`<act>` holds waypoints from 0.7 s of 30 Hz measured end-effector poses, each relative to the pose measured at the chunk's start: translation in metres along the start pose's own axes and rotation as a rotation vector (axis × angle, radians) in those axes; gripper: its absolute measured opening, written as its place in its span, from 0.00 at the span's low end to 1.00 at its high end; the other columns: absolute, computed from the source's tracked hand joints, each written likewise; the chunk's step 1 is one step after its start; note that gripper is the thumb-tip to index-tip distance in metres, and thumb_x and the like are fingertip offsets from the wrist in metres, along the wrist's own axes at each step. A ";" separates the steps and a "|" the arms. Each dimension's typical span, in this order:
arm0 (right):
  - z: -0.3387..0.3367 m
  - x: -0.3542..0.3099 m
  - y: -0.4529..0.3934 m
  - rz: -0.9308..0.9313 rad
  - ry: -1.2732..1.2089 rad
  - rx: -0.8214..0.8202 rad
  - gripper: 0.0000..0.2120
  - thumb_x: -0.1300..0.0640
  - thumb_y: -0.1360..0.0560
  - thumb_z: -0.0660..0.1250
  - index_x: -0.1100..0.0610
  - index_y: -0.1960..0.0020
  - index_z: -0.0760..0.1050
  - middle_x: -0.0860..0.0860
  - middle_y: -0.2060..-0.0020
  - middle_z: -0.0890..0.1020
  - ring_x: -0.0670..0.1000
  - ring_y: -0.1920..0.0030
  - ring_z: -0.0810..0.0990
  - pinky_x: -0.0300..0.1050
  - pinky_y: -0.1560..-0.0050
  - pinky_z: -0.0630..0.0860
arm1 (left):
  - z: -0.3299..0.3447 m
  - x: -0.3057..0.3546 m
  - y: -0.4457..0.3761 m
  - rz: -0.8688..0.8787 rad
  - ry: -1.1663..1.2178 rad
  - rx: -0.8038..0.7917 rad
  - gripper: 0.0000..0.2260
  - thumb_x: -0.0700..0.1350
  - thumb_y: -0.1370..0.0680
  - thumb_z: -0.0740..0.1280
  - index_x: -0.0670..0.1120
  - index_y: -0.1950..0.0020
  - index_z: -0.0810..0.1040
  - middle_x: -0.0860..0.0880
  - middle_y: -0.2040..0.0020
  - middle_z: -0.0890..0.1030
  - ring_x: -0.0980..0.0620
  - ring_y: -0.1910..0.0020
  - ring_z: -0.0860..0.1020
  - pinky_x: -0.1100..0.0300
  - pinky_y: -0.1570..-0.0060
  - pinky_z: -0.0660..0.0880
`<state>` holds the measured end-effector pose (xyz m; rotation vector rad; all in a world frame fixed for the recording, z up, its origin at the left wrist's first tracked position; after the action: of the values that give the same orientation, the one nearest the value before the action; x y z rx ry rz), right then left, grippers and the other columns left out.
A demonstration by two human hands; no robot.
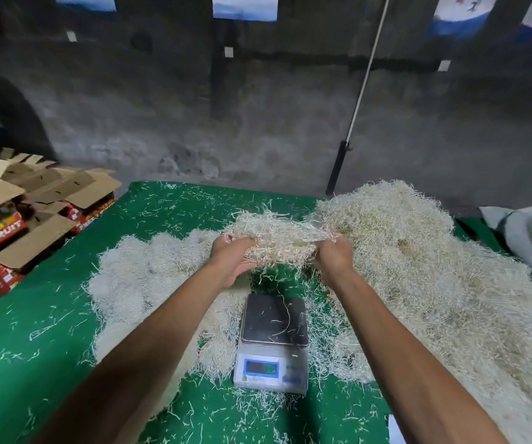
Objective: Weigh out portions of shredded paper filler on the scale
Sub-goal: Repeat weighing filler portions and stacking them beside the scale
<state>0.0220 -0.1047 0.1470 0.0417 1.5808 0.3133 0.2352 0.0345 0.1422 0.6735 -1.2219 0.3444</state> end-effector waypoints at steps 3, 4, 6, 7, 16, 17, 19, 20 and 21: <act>-0.007 0.016 -0.003 0.094 -0.193 0.026 0.08 0.73 0.22 0.60 0.64 0.49 0.74 0.55 0.57 0.75 0.48 0.62 0.71 0.42 0.62 0.71 | -0.018 -0.017 -0.006 -0.051 0.010 0.087 0.41 0.40 0.24 0.73 0.48 0.19 0.51 0.39 0.22 0.62 0.51 0.57 0.76 0.37 0.31 0.71; -0.002 0.020 -0.002 0.111 -0.215 -0.011 0.08 0.74 0.23 0.59 0.63 0.51 0.73 0.55 0.55 0.75 0.48 0.62 0.71 0.42 0.63 0.71 | -0.019 -0.022 -0.008 -0.061 0.028 0.101 0.39 0.40 0.23 0.72 0.47 0.19 0.52 0.39 0.22 0.62 0.50 0.56 0.77 0.37 0.31 0.71; 0.018 0.027 0.004 0.080 -0.056 -0.156 0.11 0.75 0.24 0.58 0.62 0.49 0.71 0.54 0.48 0.76 0.49 0.62 0.74 0.41 0.63 0.73 | -0.008 -0.032 -0.011 -0.096 0.039 0.078 0.32 0.39 0.21 0.69 0.46 0.21 0.59 0.39 0.24 0.65 0.46 0.52 0.79 0.42 0.38 0.78; 0.030 0.033 0.010 0.062 0.064 -0.255 0.13 0.74 0.24 0.59 0.59 0.46 0.72 0.53 0.47 0.77 0.49 0.63 0.77 0.43 0.64 0.75 | 0.002 -0.038 -0.010 -0.119 0.013 0.043 0.26 0.39 0.20 0.67 0.45 0.23 0.64 0.40 0.26 0.67 0.46 0.50 0.79 0.45 0.43 0.81; -0.025 0.063 -0.028 0.122 0.340 -0.048 0.37 0.76 0.26 0.65 0.64 0.20 0.57 0.56 0.54 0.76 0.47 0.74 0.74 0.39 0.76 0.70 | -0.021 -0.059 -0.024 -0.165 -0.122 0.038 0.43 0.44 0.28 0.79 0.47 0.20 0.57 0.37 0.31 0.69 0.41 0.39 0.77 0.51 0.48 0.83; -0.030 0.068 -0.029 0.129 0.317 -0.032 0.37 0.77 0.26 0.64 0.65 0.21 0.57 0.55 0.51 0.77 0.47 0.72 0.73 0.41 0.74 0.69 | -0.022 -0.066 -0.027 -0.176 -0.124 0.047 0.44 0.43 0.29 0.79 0.47 0.20 0.57 0.36 0.33 0.70 0.40 0.40 0.78 0.50 0.46 0.83; -0.032 0.073 -0.029 0.110 0.246 0.005 0.35 0.79 0.28 0.62 0.64 0.23 0.61 0.56 0.37 0.75 0.49 0.65 0.78 0.41 0.72 0.69 | -0.020 -0.080 -0.032 -0.184 -0.090 0.088 0.42 0.44 0.27 0.78 0.45 0.20 0.57 0.37 0.37 0.71 0.41 0.44 0.79 0.50 0.44 0.82; -0.029 0.077 -0.029 0.100 0.237 -0.007 0.31 0.79 0.28 0.61 0.61 0.28 0.67 0.53 0.34 0.73 0.41 0.61 0.67 0.41 0.72 0.71 | -0.018 -0.086 -0.032 -0.196 -0.054 0.093 0.41 0.45 0.26 0.77 0.45 0.20 0.57 0.36 0.37 0.71 0.41 0.44 0.79 0.51 0.44 0.82; -0.023 0.086 -0.030 0.107 0.257 -0.061 0.26 0.78 0.27 0.61 0.58 0.35 0.70 0.52 0.35 0.74 0.53 0.42 0.68 0.40 0.72 0.73 | -0.015 -0.092 -0.034 -0.164 -0.072 0.042 0.39 0.45 0.25 0.76 0.45 0.20 0.58 0.37 0.37 0.71 0.39 0.43 0.79 0.53 0.45 0.82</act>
<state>0.0013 -0.1179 0.0567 0.0400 1.8266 0.4653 0.2366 0.0282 0.0430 0.8223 -1.2211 0.2113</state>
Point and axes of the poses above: each hand's wrist, its own y-axis away from the middle knuckle, its own z-axis out of the palm, x = y × z, the point moved 9 cm from there along -y, towards the middle knuckle
